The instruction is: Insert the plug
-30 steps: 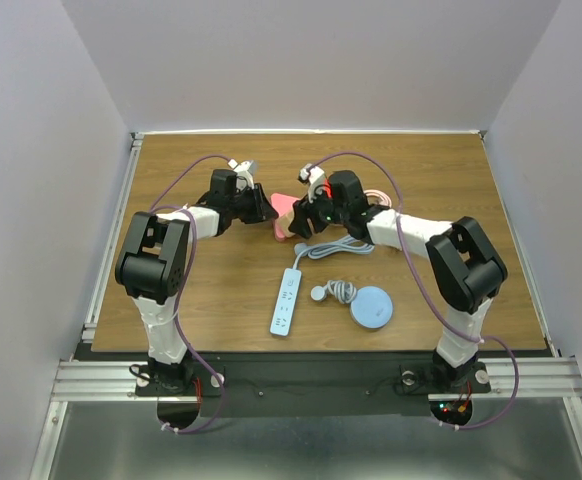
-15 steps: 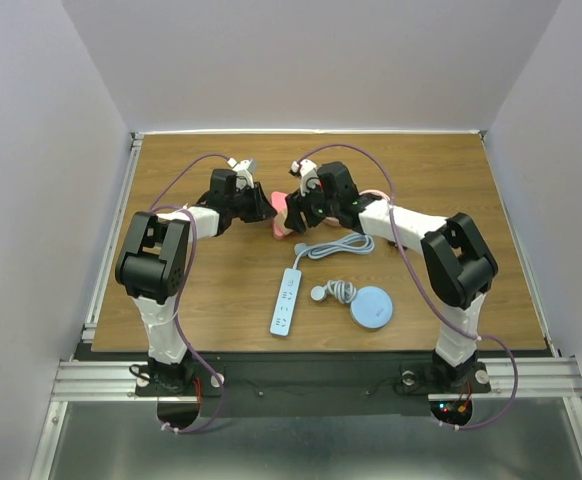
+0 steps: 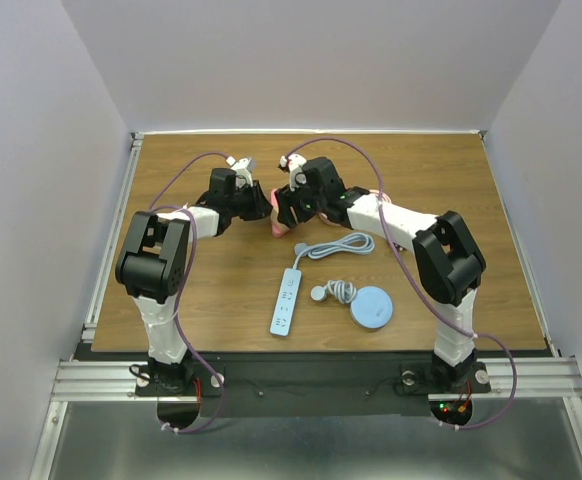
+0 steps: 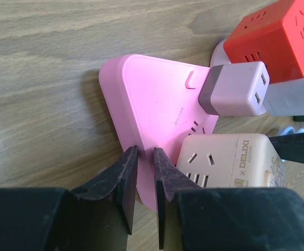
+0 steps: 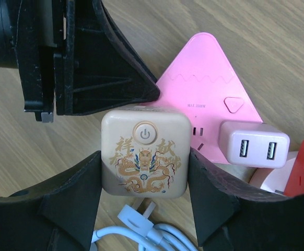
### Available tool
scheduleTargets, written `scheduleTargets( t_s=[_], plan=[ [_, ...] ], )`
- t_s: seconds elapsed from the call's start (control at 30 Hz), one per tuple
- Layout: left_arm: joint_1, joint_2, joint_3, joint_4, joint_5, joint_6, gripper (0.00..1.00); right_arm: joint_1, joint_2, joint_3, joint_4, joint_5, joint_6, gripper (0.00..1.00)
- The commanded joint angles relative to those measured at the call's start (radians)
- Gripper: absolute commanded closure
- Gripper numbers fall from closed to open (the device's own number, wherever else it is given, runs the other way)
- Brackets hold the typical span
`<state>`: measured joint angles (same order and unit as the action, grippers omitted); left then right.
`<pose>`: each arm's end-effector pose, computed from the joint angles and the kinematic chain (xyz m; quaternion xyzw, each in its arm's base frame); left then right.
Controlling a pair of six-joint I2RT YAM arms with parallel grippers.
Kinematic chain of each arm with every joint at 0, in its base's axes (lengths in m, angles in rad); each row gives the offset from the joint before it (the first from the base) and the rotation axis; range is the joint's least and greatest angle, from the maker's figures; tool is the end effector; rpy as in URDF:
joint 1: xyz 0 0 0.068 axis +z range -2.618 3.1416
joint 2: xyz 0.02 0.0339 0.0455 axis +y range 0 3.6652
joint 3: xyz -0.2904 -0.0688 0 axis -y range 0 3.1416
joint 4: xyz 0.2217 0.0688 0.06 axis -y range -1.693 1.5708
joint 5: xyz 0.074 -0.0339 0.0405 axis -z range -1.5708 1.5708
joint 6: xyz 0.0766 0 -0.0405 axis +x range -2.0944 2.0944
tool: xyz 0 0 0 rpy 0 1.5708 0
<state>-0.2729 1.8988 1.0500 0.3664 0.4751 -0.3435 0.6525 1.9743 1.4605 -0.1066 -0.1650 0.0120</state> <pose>0.4056 -0.1499 0.1958 0.0924 0.8353 -0.3445 0.4184 0.3724 0.3004 0.2369 -0.3148 0.8293 0.2180 0.4071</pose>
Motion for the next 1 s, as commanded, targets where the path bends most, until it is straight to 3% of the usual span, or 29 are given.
scheduleTargets(
  t_s=[0.0, 0.97],
  plan=[
    [-0.012, 0.054, -0.027, -0.142, -0.012, 0.049, 1.00, 0.009, 0.077, 0.050, -0.042, 0.116, -0.015, 1.00],
    [-0.008, 0.100, 0.021, -0.124, 0.030, 0.029, 1.00, 0.035, 0.187, -0.015, -0.061, 0.173, 0.035, 1.00]
  ],
)
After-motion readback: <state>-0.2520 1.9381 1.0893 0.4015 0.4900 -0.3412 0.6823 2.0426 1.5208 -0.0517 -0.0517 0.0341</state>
